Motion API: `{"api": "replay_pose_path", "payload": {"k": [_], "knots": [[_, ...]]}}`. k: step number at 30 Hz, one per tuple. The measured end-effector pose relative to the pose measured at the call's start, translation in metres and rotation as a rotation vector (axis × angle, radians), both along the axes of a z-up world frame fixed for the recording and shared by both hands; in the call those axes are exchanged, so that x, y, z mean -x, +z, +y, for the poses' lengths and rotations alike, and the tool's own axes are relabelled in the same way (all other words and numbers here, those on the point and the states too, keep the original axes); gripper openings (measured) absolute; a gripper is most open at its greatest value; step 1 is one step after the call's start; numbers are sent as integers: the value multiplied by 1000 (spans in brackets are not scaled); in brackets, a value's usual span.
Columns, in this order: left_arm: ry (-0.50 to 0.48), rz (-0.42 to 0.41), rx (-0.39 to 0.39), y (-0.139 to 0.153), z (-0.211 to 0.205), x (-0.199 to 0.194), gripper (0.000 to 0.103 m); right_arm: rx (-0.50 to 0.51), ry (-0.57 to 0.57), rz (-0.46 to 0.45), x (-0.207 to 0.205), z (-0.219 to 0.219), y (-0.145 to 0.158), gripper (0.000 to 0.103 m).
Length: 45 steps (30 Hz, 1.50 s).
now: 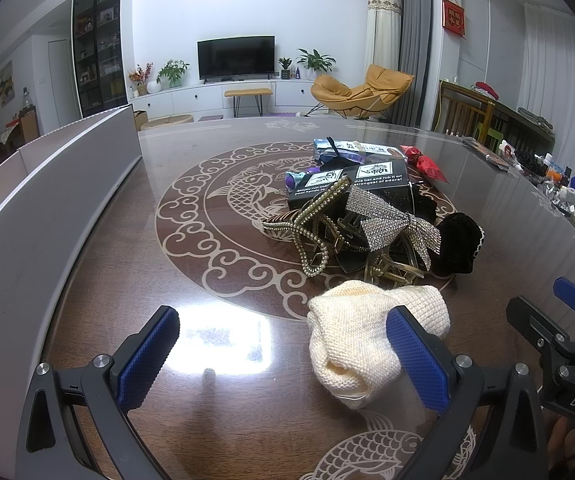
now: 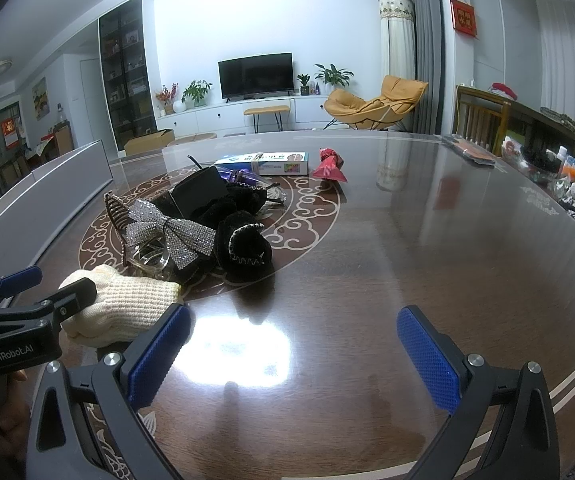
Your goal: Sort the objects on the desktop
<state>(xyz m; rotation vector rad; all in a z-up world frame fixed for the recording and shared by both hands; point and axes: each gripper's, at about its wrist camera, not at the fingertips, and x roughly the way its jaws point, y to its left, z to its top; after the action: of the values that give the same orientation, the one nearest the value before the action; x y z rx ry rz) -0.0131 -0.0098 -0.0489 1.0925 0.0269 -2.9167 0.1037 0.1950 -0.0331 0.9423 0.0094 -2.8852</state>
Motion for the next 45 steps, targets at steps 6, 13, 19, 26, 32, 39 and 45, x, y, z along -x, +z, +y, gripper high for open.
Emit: {"api": "replay_pose_path", "payload": {"k": [6, 13, 19, 26, 32, 39, 45], "knots": [[0, 0, 0, 0, 0, 0, 103, 0, 0, 0, 0, 2, 0, 103], [0, 0, -2, 0, 1, -1, 103, 1, 1, -2, -3, -3, -4, 103], [1, 0, -2, 0, 1, -1, 103, 4, 3, -4, -3, -5, -8, 103], [1, 0, -2, 0, 1, -1, 103, 5, 3, -6, -2, -5, -8, 103], [1, 0, -2, 0, 2, -2, 103, 6, 3, -6, -2, -5, -7, 103], [2, 0, -3, 0, 2, -1, 103, 7, 3, -7, -3, -7, -8, 103], [2, 0, -3, 0, 2, -1, 103, 8, 3, -7, -2, -4, -7, 103]]}}
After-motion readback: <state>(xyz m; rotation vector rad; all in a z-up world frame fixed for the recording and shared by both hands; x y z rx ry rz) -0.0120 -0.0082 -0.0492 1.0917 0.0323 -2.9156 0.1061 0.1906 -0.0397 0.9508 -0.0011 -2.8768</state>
